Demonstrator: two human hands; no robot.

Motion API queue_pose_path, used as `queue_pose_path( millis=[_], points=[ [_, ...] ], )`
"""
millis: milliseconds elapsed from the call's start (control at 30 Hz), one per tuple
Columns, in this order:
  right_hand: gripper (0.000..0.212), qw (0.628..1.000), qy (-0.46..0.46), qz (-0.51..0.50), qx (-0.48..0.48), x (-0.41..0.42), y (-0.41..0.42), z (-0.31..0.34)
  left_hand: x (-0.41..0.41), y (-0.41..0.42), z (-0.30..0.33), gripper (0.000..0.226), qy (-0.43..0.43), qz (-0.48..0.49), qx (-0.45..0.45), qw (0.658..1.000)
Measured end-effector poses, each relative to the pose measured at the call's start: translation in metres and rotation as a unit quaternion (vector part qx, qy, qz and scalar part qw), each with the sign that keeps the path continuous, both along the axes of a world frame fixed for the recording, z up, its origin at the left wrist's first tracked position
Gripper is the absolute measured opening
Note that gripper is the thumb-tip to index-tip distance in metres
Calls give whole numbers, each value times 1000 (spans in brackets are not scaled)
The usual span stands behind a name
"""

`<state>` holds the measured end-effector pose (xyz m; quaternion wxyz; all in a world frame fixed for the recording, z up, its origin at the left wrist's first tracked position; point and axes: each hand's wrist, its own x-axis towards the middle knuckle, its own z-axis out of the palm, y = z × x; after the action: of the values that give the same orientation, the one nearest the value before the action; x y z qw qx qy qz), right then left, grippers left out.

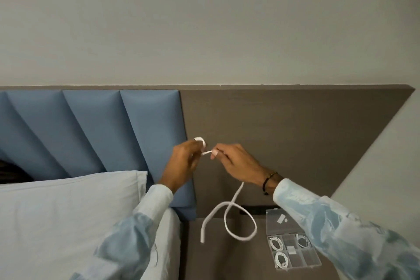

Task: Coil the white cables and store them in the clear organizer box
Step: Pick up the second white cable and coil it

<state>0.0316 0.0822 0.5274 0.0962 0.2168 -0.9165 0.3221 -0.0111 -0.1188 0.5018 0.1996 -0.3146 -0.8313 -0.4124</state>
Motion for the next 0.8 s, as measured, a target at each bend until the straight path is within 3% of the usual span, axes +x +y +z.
queue_pose_path(
  millis=[67,200,300,400,500,533,567,600,667,700,733,800],
  points=[
    [26,999,30,-4,31,-8,7,16,14,4,-6,16,-58,-36,-22,997],
    [39,991,100,-76,41,-15,26,28,25,10,1,29,-276,-134,95,947],
    [55,990,74,-114,24,-15,39,25,32,4,7,36,-402,-228,179,868],
    [57,995,15,-102,-15,-3,32,6,37,10,20,33,-422,-285,319,800],
    [55,995,-41,-93,7,14,12,-20,22,24,34,25,-431,-251,553,667],
    [46,995,-51,-83,23,20,5,-26,17,29,36,24,-407,-202,586,671],
    [38,996,-58,-65,37,25,-2,-32,14,32,35,24,-363,-135,576,720],
    [34,996,-63,-43,46,28,-7,-34,13,33,32,24,-297,-56,519,799],
    [28,996,-67,-17,50,30,-9,-31,13,26,20,19,-108,62,304,944],
    [26,997,-56,-21,50,28,-6,-27,13,19,11,15,-23,70,175,982],
    [24,997,-40,-31,50,25,-1,-20,11,11,2,13,35,54,63,996],
    [23,996,8,-58,67,14,17,-3,15,1,-11,11,41,-4,-59,997]
  ],
)
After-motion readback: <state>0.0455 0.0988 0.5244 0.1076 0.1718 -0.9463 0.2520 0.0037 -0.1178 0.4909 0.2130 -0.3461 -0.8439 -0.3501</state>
